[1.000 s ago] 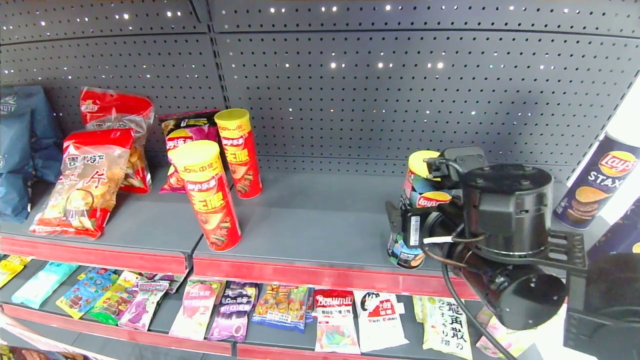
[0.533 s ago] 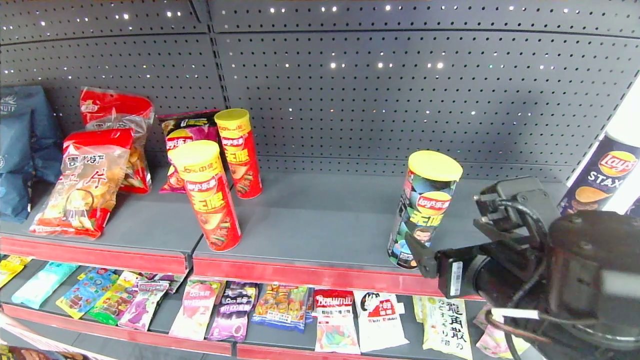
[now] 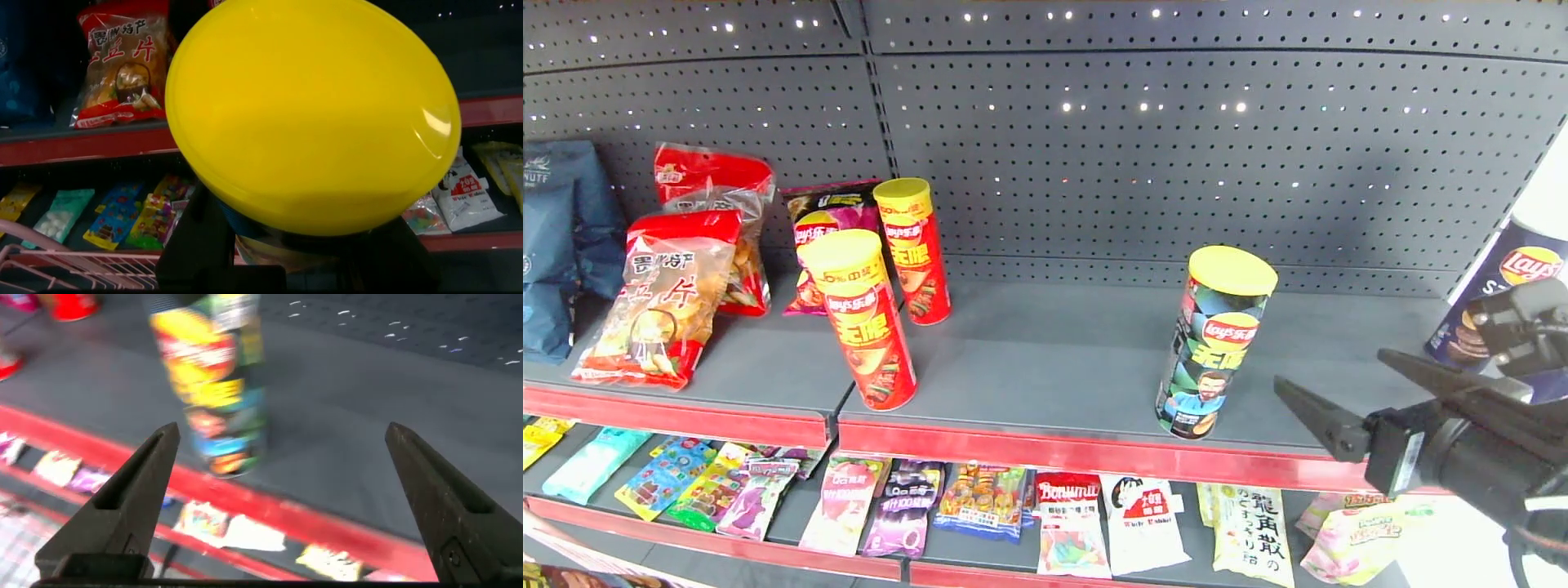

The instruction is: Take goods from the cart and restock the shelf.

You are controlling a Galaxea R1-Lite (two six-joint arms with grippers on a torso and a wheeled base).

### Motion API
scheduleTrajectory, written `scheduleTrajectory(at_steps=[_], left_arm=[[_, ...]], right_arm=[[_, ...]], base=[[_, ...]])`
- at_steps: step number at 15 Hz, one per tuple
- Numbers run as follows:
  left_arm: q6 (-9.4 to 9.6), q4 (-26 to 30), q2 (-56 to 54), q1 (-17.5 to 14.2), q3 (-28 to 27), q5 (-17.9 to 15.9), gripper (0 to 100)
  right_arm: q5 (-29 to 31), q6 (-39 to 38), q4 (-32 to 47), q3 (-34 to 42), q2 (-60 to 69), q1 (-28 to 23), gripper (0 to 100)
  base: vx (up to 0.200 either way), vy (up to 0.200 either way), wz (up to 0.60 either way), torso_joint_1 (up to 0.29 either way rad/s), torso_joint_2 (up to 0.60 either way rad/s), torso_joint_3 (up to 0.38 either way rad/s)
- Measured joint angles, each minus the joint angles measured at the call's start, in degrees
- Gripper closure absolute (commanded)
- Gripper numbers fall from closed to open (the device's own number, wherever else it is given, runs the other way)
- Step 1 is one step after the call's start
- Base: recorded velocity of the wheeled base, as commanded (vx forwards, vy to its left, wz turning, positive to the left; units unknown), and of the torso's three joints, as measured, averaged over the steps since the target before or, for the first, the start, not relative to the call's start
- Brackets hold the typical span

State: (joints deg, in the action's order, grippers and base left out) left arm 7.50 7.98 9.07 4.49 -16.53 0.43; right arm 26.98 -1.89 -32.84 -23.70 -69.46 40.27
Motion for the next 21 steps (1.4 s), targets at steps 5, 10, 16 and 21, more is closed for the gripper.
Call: scheduleTrajectory(at_steps=[5,10,16,21], left_arm=[[0.07,-0.3,1.8,0.1,-1.3,-1.3,100],[0.13,-0.6,8.6,0.1,-7.4,-4.3,100],[0.49,-0.5,14.3,0.2,-12.1,-4.6,100],[0.41,-0.5,15.0,0.2,-12.8,-8.3,100]], right_arm=[[-24.0,8.0,0.1,1.3,4.2,-22.3,0],[-26.8,11.9,5.3,7.1,15.8,-28.2,0],[-25.3,12.6,29.2,7.9,37.5,-34.1,0],[-20.8,9.1,42.9,10.4,57.9,-35.8,0]], base=[[0.000,0.000,0.00,0.000,0.00,0.000],[0.000,0.000,0.00,0.000,0.00,0.000],[0.000,0.000,0.00,0.000,0.00,0.000],[0.000,0.000,0.00,0.000,0.00,0.000]])
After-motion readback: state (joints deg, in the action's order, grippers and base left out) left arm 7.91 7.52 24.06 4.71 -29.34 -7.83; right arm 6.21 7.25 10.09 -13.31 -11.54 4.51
